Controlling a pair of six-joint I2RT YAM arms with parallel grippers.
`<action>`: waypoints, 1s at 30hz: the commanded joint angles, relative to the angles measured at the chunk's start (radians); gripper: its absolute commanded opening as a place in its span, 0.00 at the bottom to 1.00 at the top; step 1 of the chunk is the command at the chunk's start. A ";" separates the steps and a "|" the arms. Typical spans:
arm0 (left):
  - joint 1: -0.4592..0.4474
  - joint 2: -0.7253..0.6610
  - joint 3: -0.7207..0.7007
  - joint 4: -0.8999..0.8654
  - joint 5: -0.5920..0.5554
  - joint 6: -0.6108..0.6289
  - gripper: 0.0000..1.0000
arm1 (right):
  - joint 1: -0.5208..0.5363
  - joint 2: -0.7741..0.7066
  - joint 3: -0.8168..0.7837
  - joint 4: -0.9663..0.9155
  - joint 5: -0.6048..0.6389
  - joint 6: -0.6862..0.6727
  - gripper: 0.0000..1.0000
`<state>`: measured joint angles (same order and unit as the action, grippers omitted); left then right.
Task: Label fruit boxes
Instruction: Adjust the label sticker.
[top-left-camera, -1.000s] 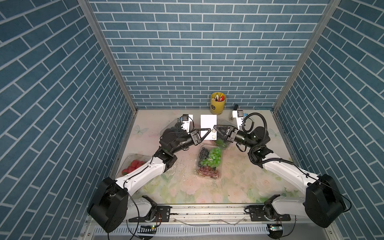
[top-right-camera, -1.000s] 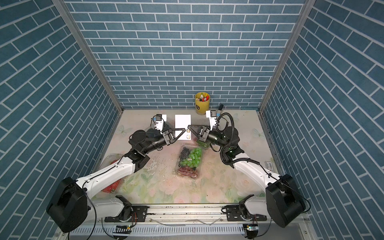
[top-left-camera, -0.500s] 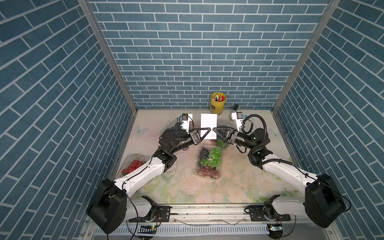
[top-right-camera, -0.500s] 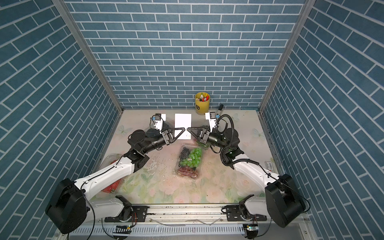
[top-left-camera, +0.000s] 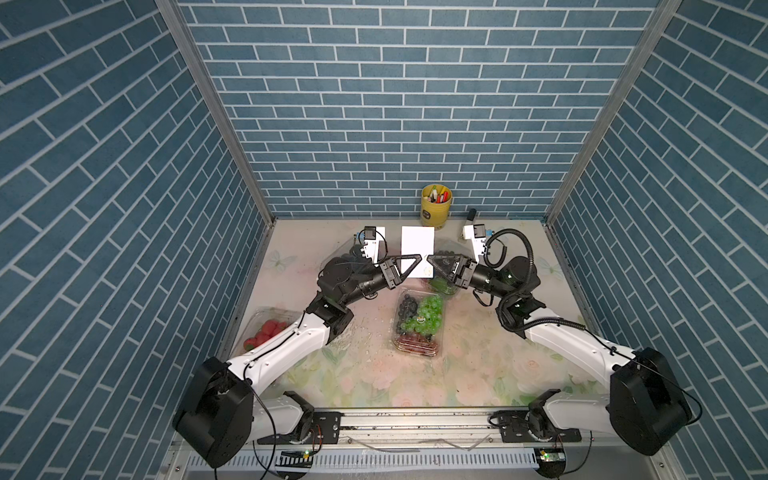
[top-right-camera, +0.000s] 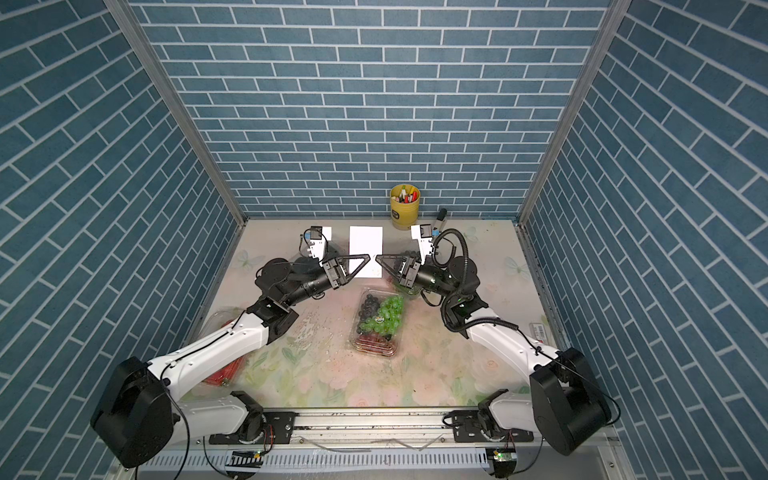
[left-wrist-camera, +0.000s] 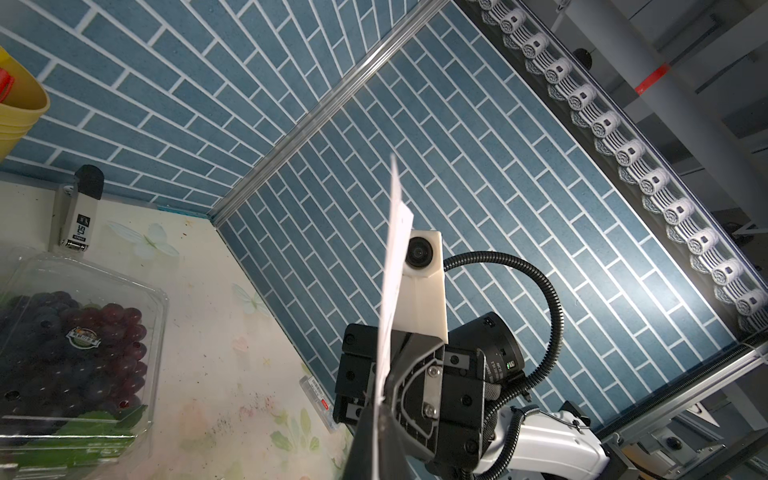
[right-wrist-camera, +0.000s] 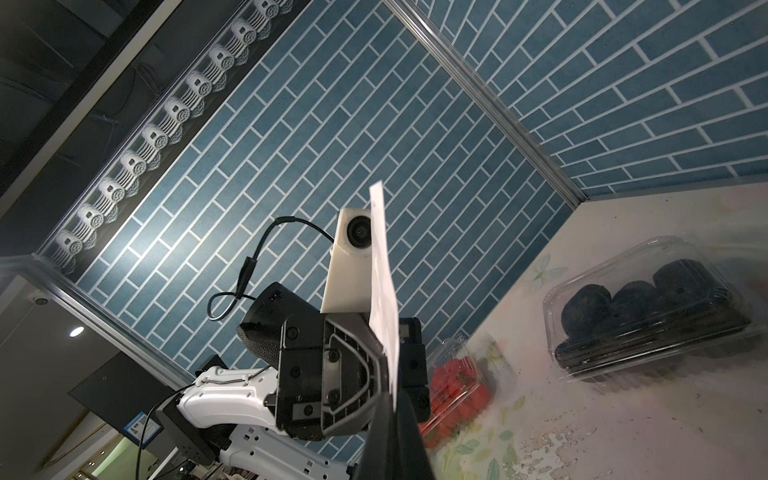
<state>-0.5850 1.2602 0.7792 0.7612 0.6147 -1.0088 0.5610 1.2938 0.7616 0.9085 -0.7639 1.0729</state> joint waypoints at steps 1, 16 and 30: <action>0.005 -0.014 0.023 0.014 0.005 0.013 0.13 | -0.005 -0.003 -0.010 0.104 -0.039 0.049 0.00; 0.014 -0.017 0.030 0.021 -0.003 0.010 0.28 | -0.006 0.064 -0.003 0.285 -0.102 0.151 0.00; 0.018 0.024 0.069 0.083 0.017 -0.027 0.13 | -0.006 0.085 0.001 0.327 -0.119 0.175 0.00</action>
<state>-0.5728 1.2720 0.8284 0.7956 0.6155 -1.0290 0.5579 1.3754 0.7616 1.1660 -0.8616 1.2083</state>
